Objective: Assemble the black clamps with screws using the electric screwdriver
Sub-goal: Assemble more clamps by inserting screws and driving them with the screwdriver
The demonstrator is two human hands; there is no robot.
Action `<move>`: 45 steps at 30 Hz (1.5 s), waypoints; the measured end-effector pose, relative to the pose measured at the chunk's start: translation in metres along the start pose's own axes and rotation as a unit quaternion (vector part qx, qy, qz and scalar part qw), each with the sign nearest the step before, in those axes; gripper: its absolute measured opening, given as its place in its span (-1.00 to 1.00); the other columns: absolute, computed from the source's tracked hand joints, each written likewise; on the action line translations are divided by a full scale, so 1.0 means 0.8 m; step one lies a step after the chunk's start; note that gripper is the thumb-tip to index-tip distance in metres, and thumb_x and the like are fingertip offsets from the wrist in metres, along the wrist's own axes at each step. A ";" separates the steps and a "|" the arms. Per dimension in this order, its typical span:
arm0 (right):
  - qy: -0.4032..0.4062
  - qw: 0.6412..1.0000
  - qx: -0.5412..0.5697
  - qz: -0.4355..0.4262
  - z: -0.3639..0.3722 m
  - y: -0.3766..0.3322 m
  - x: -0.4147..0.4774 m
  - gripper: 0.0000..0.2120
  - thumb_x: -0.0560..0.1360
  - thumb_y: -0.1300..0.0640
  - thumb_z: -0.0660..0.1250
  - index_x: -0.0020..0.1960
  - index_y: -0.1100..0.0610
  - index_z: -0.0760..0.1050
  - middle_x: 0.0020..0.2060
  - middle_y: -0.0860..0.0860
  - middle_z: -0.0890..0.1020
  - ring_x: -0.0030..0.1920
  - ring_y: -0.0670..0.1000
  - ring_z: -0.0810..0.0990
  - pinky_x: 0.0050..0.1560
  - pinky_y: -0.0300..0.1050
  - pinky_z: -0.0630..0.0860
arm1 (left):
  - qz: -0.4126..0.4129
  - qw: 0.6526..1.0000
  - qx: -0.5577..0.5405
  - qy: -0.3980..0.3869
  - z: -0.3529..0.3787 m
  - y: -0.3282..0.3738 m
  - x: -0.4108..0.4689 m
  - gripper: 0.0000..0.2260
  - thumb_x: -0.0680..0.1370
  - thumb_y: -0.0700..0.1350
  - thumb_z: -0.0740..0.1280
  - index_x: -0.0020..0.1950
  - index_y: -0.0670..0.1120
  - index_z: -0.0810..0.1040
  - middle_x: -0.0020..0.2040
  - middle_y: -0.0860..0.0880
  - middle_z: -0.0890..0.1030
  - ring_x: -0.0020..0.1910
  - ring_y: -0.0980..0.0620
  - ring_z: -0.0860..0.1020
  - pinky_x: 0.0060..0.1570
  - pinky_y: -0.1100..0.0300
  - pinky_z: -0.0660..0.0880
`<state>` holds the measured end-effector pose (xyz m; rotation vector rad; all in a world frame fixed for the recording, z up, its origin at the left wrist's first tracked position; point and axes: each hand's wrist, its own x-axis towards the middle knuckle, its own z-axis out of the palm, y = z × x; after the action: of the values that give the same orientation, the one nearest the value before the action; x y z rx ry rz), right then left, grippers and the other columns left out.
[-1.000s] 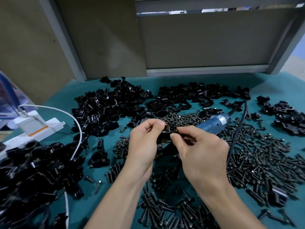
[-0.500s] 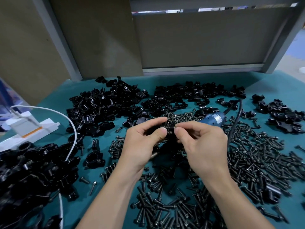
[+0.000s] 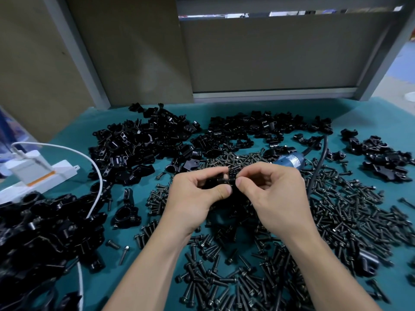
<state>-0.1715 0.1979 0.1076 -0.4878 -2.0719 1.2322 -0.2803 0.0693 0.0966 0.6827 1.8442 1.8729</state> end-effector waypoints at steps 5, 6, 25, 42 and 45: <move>0.000 1.000 -0.021 -0.011 0.004 -0.001 -0.003 -0.80 0.51 0.20 0.51 -0.20 -0.08 0.68 -0.30 -0.22 0.69 -0.22 -0.14 0.68 -0.20 -0.31 0.58 | -0.003 0.999 0.036 0.006 -0.004 0.001 0.000 -0.63 0.41 -0.27 0.63 0.05 0.18 0.77 -0.03 0.09 0.78 0.00 0.11 0.73 0.01 0.21 0.65; 0.000 1.000 -0.021 -0.009 0.004 0.000 -0.003 -0.80 0.51 0.20 0.51 -0.20 -0.08 0.68 -0.29 -0.22 0.70 -0.22 -0.14 0.68 -0.18 -0.30 0.59 | -0.006 0.999 0.043 0.003 -0.004 0.001 0.000 -0.63 0.41 -0.25 0.63 0.06 0.18 0.77 -0.03 0.10 0.78 0.00 0.12 0.73 0.02 0.19 0.65; -0.045 0.994 0.087 0.040 0.002 0.002 0.004 -0.74 0.48 0.32 0.50 -0.13 -0.06 0.74 -0.23 -0.05 0.75 -0.18 -0.01 0.73 -0.09 -0.04 0.69 | 0.052 0.995 0.081 -0.037 -0.002 0.003 -0.004 -0.73 0.40 -0.15 0.61 0.01 0.17 0.75 -0.05 0.05 0.77 -0.03 0.04 0.74 0.01 0.11 0.67; -0.076 0.996 -0.018 0.051 0.009 -0.001 -0.002 -0.80 0.47 0.15 0.53 -0.18 -0.16 0.68 -0.29 -0.26 0.70 -0.22 -0.23 0.67 -0.23 -0.44 0.49 | 0.066 0.959 0.276 0.021 0.003 -0.001 -0.008 -0.50 0.29 -0.09 0.63 0.03 0.28 0.46 -0.08 0.18 0.66 -0.19 0.24 0.58 -0.32 0.33 0.45; -0.106 0.992 0.014 0.070 0.008 0.001 0.001 -0.81 0.50 0.19 0.50 -0.05 -0.12 0.68 -0.17 -0.22 0.71 -0.11 -0.20 0.66 -0.08 -0.30 0.57 | 0.049 0.969 0.242 -0.001 0.003 0.003 -0.007 -0.48 0.28 -0.17 0.60 0.00 0.23 0.39 -0.19 0.16 0.66 -0.43 0.11 0.51 -0.44 0.18 0.47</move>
<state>-0.1768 0.1947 0.1048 -0.5165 -2.2238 1.4488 -0.2743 0.0681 0.0986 0.9452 2.3297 1.4763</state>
